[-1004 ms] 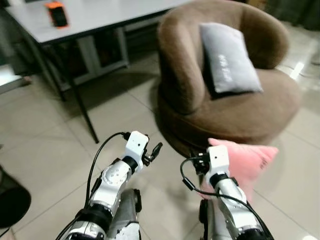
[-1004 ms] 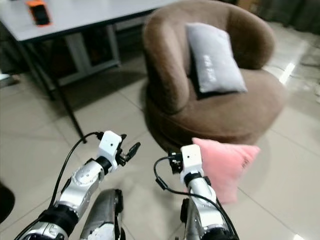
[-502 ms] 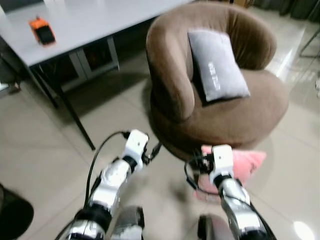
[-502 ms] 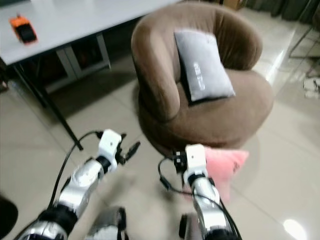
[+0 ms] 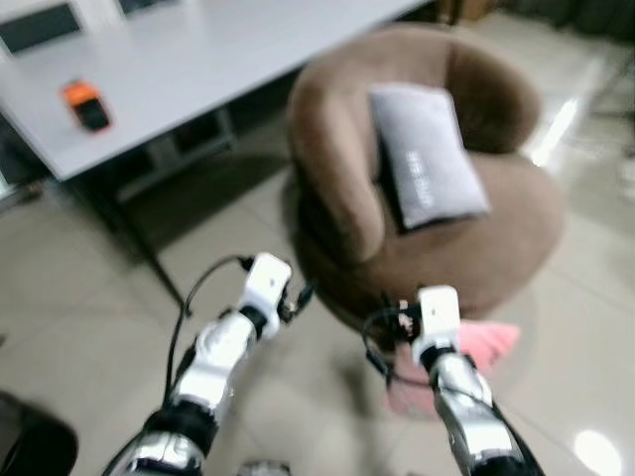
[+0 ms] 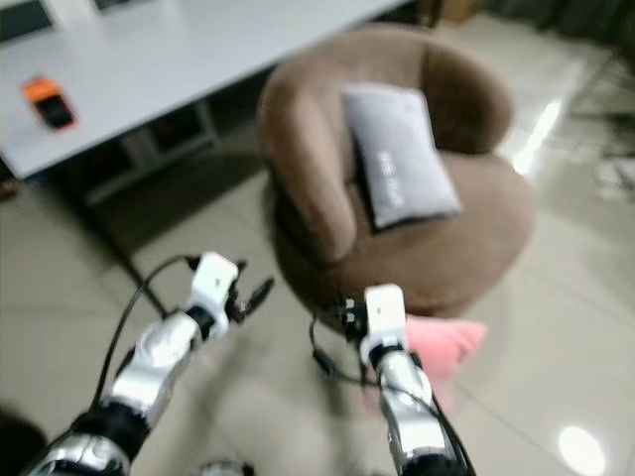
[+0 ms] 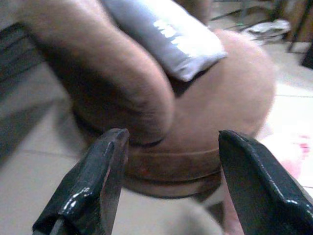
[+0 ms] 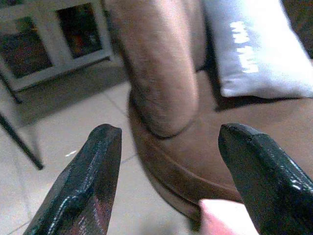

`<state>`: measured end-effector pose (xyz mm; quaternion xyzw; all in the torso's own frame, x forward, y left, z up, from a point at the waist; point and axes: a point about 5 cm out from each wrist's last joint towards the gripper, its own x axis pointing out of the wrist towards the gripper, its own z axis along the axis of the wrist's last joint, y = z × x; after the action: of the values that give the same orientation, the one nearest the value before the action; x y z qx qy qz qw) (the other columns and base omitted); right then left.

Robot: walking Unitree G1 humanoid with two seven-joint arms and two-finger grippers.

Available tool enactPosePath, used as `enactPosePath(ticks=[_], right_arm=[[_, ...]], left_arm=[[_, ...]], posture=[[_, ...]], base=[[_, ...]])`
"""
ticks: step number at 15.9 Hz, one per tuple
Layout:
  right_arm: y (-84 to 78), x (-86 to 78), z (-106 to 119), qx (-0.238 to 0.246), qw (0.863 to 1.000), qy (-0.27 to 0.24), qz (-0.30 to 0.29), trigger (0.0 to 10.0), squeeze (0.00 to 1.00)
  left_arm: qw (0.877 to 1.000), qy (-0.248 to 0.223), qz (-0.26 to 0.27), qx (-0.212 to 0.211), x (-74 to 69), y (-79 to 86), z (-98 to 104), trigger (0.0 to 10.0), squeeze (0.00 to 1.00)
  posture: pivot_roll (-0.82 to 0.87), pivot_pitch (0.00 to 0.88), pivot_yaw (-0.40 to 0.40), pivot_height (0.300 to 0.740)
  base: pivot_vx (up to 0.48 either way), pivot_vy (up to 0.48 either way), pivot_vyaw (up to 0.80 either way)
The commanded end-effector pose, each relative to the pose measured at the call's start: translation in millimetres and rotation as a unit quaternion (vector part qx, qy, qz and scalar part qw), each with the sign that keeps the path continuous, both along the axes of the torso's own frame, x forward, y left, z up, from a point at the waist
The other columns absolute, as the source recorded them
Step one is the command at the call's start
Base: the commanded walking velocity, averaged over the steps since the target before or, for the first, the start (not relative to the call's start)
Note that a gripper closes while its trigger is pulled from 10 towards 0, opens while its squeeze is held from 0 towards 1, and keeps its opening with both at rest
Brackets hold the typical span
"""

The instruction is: Move the pillow to the sofa from floor

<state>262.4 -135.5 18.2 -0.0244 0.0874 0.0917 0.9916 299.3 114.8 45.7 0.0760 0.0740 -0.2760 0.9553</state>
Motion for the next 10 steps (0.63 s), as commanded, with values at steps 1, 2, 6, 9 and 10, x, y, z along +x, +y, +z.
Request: enactPosePath(ticks=[1, 2, 6, 9, 10], right_arm=[[-1.6, -2.1, -3.1, 0.008, 1.0, 0.01, -0.005, 10.0, 0.0], [-1.2, -2.4, -3.2, 0.009, 1.0, 0.01, -0.005, 10.0, 0.0], [0.4, -3.6, -4.1, 0.01, 1.0, 0.012, -0.005, 10.0, 0.0], [0.1, -4.2, -4.6, 0.009, 1.0, 0.013, -0.005, 10.0, 0.0], [-0.1, -4.8, -5.0, 0.01, 1.0, 0.014, -0.006, 10.0, 0.0]], left_arm=[[1.0, 0.004, -0.004, 0.004, -0.1, 0.5, -0.9, 10.0, 0.0], [1.0, 0.005, -0.004, 0.004, -0.1, 0.3, -1.1, 10.0, 0.0], [1.0, 0.007, -0.008, 0.002, -0.5, 0.0, -1.8, 10.0, 0.0], [1.0, 0.007, -0.019, 0.01, -1.7, -1.5, -2.8, 10.0, 0.0], [1.0, 0.008, -0.02, 0.008, -1.8, -1.7, -2.9, 10.0, 0.0]], posture=[[0.01, 0.027, 0.052, 0.74], [0.01, 0.028, 0.053, 0.74], [0.01, 0.035, 0.056, 0.74], [0.0, 0.039, 0.057, 0.74], [0.0, 0.039, 0.058, 0.74]], base=[[0.0, 0.0, -0.63], [0.0, 0.0, -0.63], [0.0, 0.0, -0.63], [0.0, 0.0, -0.62], [0.0, 0.0, -0.61]])
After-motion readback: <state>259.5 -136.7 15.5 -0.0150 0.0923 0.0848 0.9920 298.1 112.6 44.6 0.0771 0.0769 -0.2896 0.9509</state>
